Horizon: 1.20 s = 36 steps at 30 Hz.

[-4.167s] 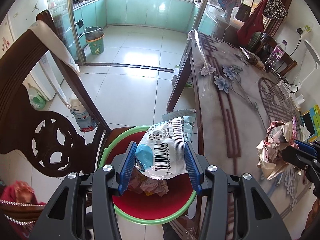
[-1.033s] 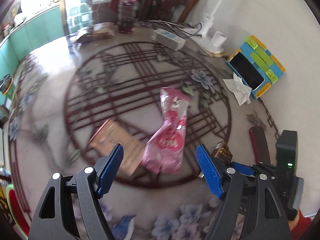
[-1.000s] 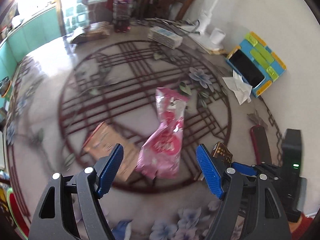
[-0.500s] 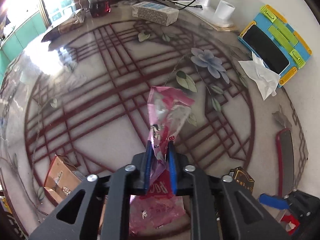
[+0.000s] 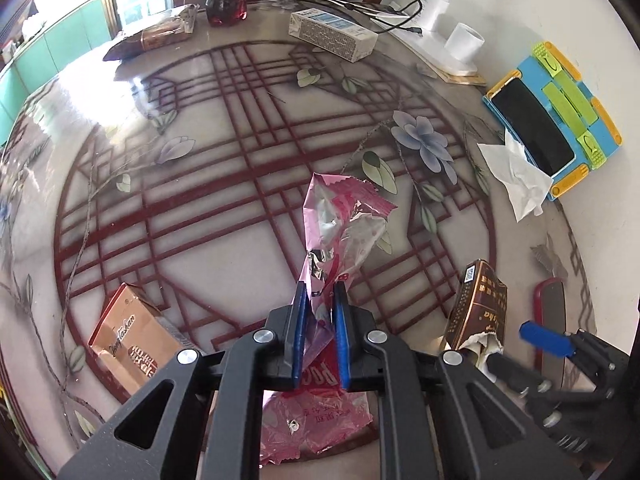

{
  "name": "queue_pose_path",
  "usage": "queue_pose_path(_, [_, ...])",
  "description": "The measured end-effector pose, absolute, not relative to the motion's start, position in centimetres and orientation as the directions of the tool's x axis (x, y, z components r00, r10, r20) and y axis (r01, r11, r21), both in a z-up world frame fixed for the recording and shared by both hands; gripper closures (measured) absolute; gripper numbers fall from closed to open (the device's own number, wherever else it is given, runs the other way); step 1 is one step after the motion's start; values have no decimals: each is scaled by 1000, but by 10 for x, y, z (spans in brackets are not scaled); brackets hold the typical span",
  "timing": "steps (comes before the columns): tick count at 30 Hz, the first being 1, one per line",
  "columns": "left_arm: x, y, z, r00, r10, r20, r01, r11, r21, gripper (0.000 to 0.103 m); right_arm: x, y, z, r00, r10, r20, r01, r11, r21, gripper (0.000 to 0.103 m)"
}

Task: Collect trash
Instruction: 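Carry the pink bag and brown box over the red bucket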

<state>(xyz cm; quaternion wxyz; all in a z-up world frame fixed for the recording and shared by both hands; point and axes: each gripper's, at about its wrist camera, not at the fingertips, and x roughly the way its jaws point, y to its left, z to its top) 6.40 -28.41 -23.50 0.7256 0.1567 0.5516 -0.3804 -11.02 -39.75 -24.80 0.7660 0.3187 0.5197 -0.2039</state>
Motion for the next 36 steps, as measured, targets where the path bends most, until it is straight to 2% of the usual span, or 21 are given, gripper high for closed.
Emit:
queue_pose_path(7, [63, -282, -224, 125, -395, -910, 725, 662, -187, 92, -97, -409, -257, 367, 35, -930, 687, 664, 296, 36])
queue_pose_path(10, [60, -280, -220, 123, -405, -906, 720, 664, -199, 92, -86, -406, -264, 360, 13, -933, 668, 694, 268, 46])
queue_pose_path(11, [58, -279, -219, 124, -407, -905, 721, 663, -200, 92, -82, -402, -264, 354, 3, -935, 661, 707, 252, 53])
queue_pose_path(14, [55, -276, -215, 134, -410, -902, 726, 660, -192, 92, -70, -398, -263, 353, -3, -936, 624, 746, 233, 62])
queue_pose_path(17, [52, -271, -211, 141, -415, -899, 723, 664, -192, 92, -69, -395, -257, 384, 24, -923, 598, 755, 268, 63])
queue_pose_path(29, [36, -255, -180, 203, -450, -870, 736, 656, -168, 92, -89, -392, -199, 484, -96, -870, 577, 782, 235, 62])
queue_pose_path(36, [29, -240, -169, 218, -459, -861, 734, 659, -165, 92, -87, -376, -179, 515, -91, -852, 529, 816, 234, 62])
